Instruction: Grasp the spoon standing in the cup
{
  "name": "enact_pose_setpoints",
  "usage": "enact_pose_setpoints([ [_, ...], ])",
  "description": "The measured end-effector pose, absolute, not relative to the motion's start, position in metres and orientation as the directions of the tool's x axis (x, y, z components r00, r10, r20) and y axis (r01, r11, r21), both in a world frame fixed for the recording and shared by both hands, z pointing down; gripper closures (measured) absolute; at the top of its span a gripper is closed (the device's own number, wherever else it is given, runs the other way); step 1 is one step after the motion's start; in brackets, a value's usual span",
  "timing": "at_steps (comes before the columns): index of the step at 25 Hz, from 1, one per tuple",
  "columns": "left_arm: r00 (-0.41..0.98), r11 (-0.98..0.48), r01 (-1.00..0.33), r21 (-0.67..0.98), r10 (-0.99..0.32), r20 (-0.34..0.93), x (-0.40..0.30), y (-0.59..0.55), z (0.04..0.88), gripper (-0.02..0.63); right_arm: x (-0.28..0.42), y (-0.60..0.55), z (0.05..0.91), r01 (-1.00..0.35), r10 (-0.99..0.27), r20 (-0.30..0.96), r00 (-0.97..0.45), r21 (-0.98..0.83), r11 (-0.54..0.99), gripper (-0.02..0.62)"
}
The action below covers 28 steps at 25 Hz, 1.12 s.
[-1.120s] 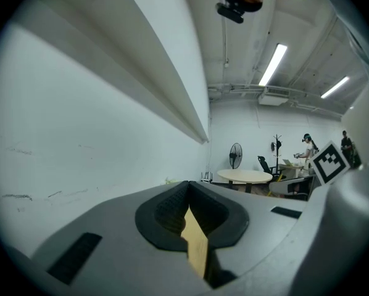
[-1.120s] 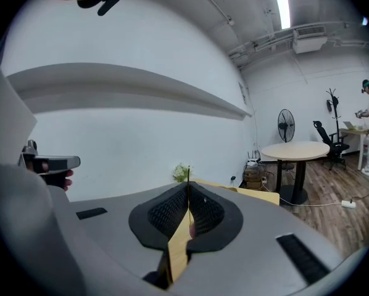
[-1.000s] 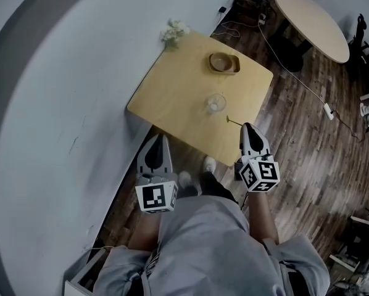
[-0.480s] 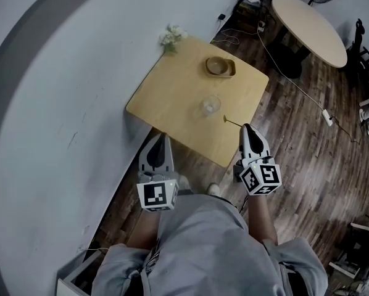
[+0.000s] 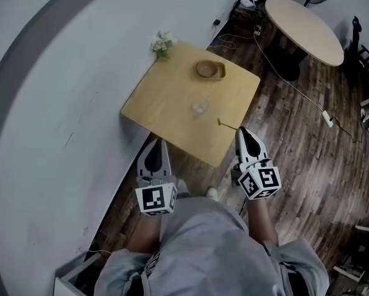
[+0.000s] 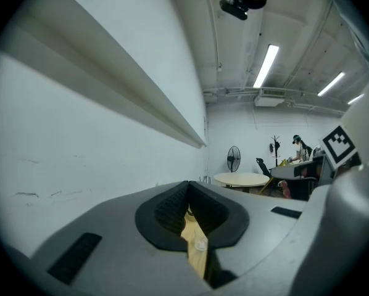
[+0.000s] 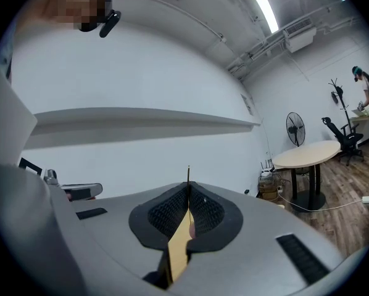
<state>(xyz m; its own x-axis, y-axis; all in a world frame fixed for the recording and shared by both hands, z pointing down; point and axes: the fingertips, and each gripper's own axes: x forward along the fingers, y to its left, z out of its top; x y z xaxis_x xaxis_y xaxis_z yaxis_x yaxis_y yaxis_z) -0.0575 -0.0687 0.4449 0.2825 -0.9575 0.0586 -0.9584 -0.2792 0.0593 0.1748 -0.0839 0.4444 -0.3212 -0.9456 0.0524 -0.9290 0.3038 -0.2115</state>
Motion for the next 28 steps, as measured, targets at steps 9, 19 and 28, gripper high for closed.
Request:
enact_pose_setpoints([
  [9,0.279,-0.278,-0.960,0.036,-0.959,0.054,-0.043,-0.050,0.437,0.604,0.180,-0.073,0.437,-0.915,-0.934,0.019,-0.358,-0.204,0.347,0.595],
  [19,0.276,-0.275,-0.961,0.030,-0.960,0.047,-0.036,-0.042,0.435,0.604,0.181,-0.067,0.431,-0.907,-0.923,0.004,-0.384,-0.191,0.376,0.595],
  [28,0.277,-0.276,-0.961,0.027,-0.960,0.053,-0.032,-0.036,0.433,0.604,0.179,-0.063,0.429,-0.903,-0.917,0.010,-0.399,-0.179,0.391,0.595],
])
